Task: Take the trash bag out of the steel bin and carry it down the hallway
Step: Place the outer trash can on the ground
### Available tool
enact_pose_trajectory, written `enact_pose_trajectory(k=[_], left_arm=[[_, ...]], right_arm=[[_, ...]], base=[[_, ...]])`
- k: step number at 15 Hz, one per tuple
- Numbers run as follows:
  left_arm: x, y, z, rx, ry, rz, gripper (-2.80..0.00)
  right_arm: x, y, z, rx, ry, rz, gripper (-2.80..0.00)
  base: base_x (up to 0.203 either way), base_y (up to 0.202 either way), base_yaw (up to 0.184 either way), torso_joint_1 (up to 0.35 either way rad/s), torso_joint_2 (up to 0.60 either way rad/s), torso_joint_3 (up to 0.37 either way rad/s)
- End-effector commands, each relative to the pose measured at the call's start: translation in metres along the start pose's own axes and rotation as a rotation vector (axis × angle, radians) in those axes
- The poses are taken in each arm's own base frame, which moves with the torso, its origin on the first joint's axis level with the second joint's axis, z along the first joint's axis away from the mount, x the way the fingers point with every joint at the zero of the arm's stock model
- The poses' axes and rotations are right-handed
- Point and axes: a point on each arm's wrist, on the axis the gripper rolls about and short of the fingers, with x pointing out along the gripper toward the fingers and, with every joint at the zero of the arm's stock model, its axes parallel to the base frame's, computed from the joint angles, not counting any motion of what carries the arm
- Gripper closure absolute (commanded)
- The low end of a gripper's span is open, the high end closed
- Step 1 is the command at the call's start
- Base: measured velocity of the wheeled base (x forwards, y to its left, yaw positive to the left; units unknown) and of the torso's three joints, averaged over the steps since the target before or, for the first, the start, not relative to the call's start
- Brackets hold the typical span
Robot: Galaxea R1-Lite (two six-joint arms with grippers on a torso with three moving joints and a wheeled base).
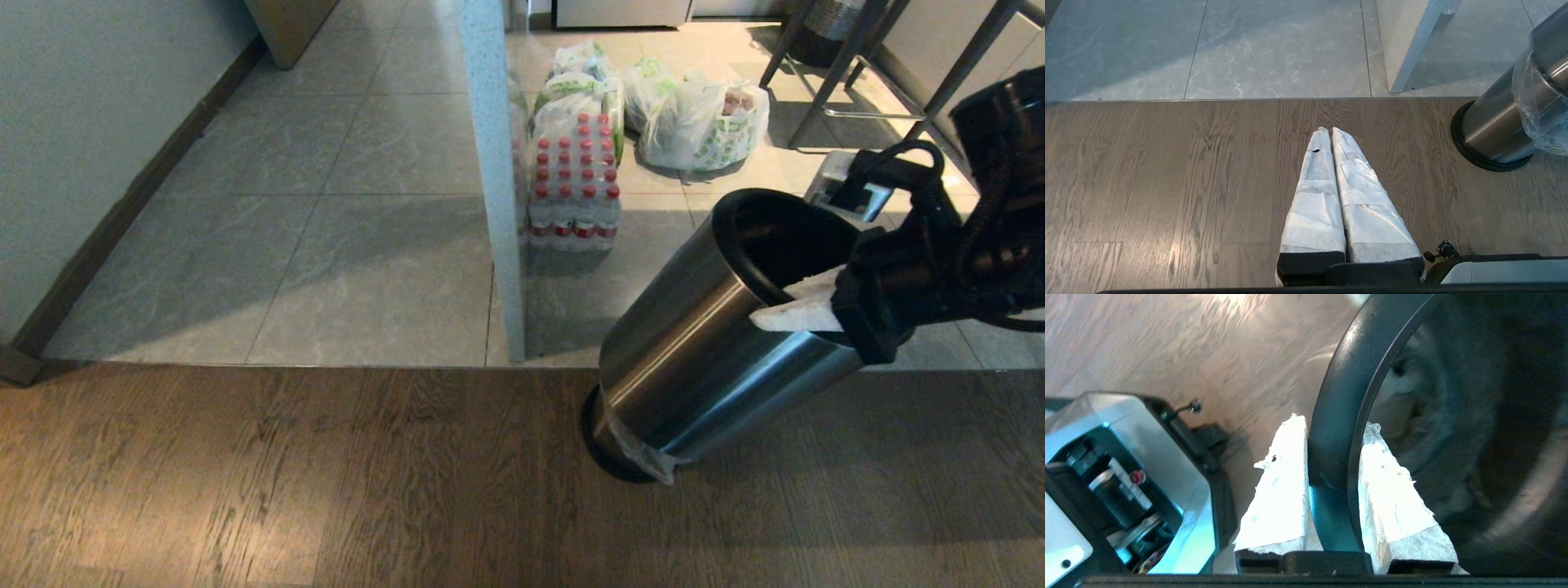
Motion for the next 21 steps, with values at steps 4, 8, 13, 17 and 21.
enact_pose_trajectory(k=[4, 8, 13, 17, 21], left_arm=[[0.0, 0.0, 0.0, 0.0, 0.001, 0.001, 0.0], [0.0, 0.0, 0.0, 0.0, 0.002, 0.001, 0.0], [0.0, 0.0, 0.0, 0.0, 0.002, 0.001, 0.0], [0.0, 0.0, 0.0, 0.0, 0.002, 0.001, 0.0], [0.0, 0.0, 0.0, 0.0, 0.002, 0.001, 0.0]], right_arm=[[-0.053, 0.002, 0.003, -0.014, -0.103, -0.124, 0.0], [-0.08, 0.002, -0.007, 0.009, -0.115, -0.212, 0.0], [-0.076, -0.023, -0.025, 0.093, -0.041, -0.297, 0.0], [-0.054, -0.071, -0.045, 0.189, 0.041, -0.365, 0.0], [-0.047, -0.114, -0.06, 0.244, 0.079, -0.436, 0.0]], base=[[0.0, 0.0, 0.0, 0.0, 0.0, 0.0], [0.0, 0.0, 0.0, 0.0, 0.0, 0.0], [0.0, 0.0, 0.0, 0.0, 0.0, 0.0], [0.0, 0.0, 0.0, 0.0, 0.0, 0.0], [0.0, 0.0, 0.0, 0.0, 0.0, 0.0]])
